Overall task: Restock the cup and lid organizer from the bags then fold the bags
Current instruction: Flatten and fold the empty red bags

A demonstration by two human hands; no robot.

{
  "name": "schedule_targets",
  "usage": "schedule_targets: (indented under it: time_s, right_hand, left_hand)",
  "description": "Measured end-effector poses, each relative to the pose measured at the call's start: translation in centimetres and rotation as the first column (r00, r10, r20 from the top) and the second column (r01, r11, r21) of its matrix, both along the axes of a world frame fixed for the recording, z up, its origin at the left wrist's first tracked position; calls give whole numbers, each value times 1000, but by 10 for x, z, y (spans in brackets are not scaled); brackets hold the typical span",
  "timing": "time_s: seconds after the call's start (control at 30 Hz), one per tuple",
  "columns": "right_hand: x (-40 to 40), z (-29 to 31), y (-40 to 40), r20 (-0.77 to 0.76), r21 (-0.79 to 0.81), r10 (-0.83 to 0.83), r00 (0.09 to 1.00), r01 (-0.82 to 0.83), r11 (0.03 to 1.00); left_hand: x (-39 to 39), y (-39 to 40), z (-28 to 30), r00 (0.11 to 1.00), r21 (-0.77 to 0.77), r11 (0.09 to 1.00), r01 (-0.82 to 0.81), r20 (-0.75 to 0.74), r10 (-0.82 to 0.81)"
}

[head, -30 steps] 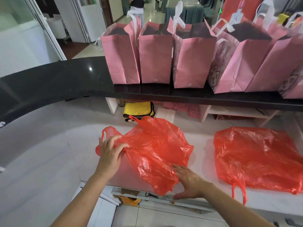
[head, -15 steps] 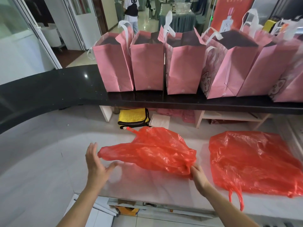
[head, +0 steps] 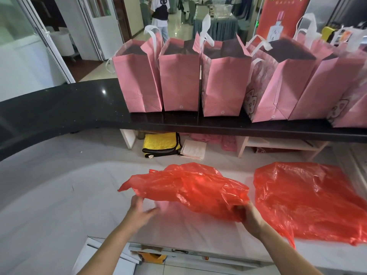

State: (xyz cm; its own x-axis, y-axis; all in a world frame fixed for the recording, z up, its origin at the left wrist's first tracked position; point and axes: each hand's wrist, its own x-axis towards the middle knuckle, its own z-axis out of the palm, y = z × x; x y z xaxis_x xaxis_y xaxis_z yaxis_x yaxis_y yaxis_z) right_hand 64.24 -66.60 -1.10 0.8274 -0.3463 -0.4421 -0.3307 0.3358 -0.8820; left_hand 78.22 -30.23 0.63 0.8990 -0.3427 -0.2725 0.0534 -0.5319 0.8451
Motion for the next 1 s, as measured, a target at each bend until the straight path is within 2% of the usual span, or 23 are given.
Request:
schedule_targets:
  time_s: [0.1, 0.17, 0.23, 0.3, 0.43, 0.5, 0.63, 0.8, 0.93, 1.0]
  right_hand:
    - [0, -8, -4, -39, -44, 37, 999, -39, 998]
    - [0, -6, -4, -58, -94, 62, 996, -67, 993]
    - [0, -1, -3, -44, -116, 94, 995, -99, 988]
    - [0, 0, -4, -46, -143, 94, 995, -100, 985]
    - [3, -5, -5, -70, -302, 62, 996, -81, 950]
    - [6, -5, -3, -93, -337, -5, 996, -27, 941]
    - [10, -5, -1, -175, -474, -98, 980, 3, 881]
    - [12, -8, -1, -305, -600, -140, 942, -76, 796]
    - [12, 2, 7, -267, -677, -133, 954, -88, 730]
    - [10, 8, 12, -193, -720, -116, 974, -60, 692]
  left_hand:
    - [0, -12, 11, 993, -68, 997, -22, -120, 13]
    - [1, -13, 11, 982, -103, 994, 37, -181, -56]
    - [-1, -12, 10, 968, -69, 987, 147, -196, -157]
    - [-3, -10, 9, 959, -13, 981, 191, -208, -190]
    - [-2, -9, 11, 963, -33, 990, 137, -228, -141]
    - [-1, -7, 8, 969, -32, 994, 104, -221, -109]
    - [1, -6, 6, 984, -4, 996, -84, -156, 82]
    - [3, 3, -4, 974, 49, 978, -202, -92, 205]
    - [-4, 0, -1, 963, 8, 965, -262, -62, 262]
    - [-6, -3, 0, 969, -3, 970, -242, -48, 242]
